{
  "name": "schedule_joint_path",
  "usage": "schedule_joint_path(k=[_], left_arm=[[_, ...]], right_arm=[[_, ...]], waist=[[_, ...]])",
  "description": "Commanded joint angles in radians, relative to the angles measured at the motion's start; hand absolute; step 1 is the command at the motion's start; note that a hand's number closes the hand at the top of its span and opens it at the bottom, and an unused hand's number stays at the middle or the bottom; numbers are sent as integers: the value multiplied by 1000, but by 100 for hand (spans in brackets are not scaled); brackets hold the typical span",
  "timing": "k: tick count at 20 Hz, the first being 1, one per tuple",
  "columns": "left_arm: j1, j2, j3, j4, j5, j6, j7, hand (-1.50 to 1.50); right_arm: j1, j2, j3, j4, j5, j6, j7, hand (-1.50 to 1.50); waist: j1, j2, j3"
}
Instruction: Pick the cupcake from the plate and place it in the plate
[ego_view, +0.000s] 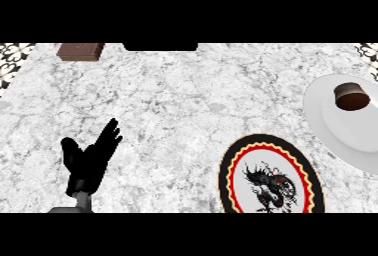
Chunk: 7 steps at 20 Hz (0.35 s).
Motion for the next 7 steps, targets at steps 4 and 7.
schedule_joint_path(k=[4,7], left_arm=[[16,-7,-3,36,-10,-1,-18,0],[43,22,15,0,10,-24,1,0]], right_arm=[[80,-9,15,4,4,107,-180,-150],[115,26,24,5,5,75,-203,-150]], waist=[[-4,2,-2],[-2,0,-2]])
